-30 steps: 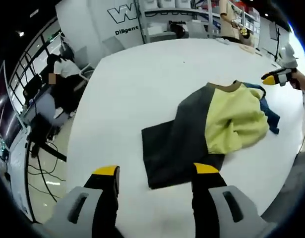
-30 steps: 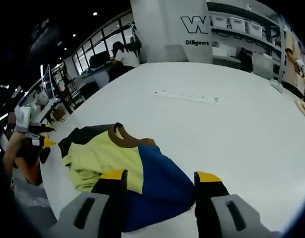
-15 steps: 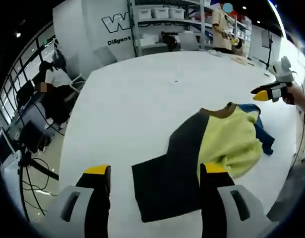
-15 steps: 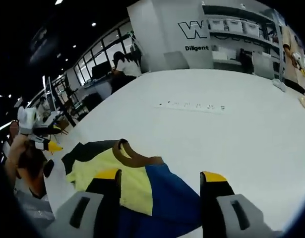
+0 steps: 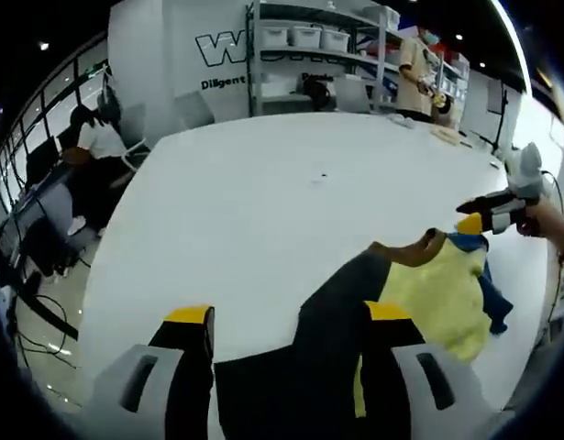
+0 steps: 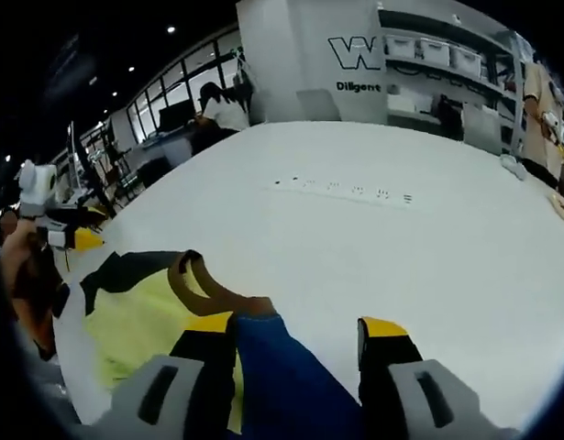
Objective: Fold the garment on the visible template until the final outline fits inside the template.
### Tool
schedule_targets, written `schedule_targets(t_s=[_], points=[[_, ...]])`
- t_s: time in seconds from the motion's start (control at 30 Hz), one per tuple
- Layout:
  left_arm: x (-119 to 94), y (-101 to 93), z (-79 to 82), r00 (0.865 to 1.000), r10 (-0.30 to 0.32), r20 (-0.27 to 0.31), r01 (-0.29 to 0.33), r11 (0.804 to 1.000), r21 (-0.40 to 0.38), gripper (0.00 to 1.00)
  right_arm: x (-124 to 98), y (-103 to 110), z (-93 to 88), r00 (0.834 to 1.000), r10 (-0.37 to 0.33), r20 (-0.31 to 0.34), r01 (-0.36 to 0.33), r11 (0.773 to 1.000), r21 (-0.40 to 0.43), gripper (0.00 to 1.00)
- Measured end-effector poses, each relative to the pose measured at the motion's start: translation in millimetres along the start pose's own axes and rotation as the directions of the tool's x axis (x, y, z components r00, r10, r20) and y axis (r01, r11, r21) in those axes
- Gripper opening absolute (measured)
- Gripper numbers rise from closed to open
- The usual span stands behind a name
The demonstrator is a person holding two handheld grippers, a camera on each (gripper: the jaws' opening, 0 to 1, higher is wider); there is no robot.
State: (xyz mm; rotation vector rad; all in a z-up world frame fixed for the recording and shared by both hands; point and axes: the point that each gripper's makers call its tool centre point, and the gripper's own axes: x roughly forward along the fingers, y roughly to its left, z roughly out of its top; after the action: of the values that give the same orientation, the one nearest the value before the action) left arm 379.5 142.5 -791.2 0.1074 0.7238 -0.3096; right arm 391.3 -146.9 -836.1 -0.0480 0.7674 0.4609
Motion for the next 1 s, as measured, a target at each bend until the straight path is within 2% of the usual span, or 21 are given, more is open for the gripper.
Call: schedule_targets(t_s=[0.07,0.2,0.4,0.53,0.73,0.83,0.9,1.0], points=[[7.9,-5.0,4.6,1.000,-0.013,0.018,0.013,1.000,-0.008,0.55,5.7,1.8,-2.5,1.000,0.001,-0.010,-0.001,1.000,-0.012,0.48],[24.2,-10.8,3.9,1.000,-0.026,0.001,0.026,1.000,-0.009,0.51,15.3,1.2,-2.5,1.000,-0.001,-0.013,0.000,1.000,-0.020,0.44],[43.6,-12.9,-6.1,0.999,-0.002,-0.044,0.004,0.999,0.051,0.44,26.9,-3.0,-5.7,0.999,-0.024,-0.036,0.022,0.998,-0.051,0.36],[50.8,-18.3,-13.8,0.998,-0.001,-0.070,0.007,0.996,0.092,0.40,27.5,0.6,-9.9,0.998,-0.035,-0.052,0.030,0.994,-0.108,0.27],[56.3,-26.0,-23.1,0.995,-0.021,-0.101,0.030,0.996,0.087,0.36,30.6,2.2,-10.2,0.998,-0.031,-0.061,0.024,0.993,-0.113,0.12],[59.1,-28.8,-27.8,0.993,-0.030,-0.117,0.040,0.996,0.085,0.25,33.3,8.6,-10.9,0.998,-0.014,-0.064,0.006,0.993,-0.116,0.06],[60.4,-32.5,-32.4,0.990,-0.043,-0.132,0.054,0.995,0.082,0.16,34.3,8.3,-9.3,0.998,-0.019,-0.057,0.011,0.991,-0.136,0.05],[62.5,-34.8,-36.5,0.989,-0.036,-0.144,0.051,0.994,0.101,0.14,34.1,9.0,-8.9,0.998,-0.018,-0.057,0.010,0.991,-0.130,0.04]])
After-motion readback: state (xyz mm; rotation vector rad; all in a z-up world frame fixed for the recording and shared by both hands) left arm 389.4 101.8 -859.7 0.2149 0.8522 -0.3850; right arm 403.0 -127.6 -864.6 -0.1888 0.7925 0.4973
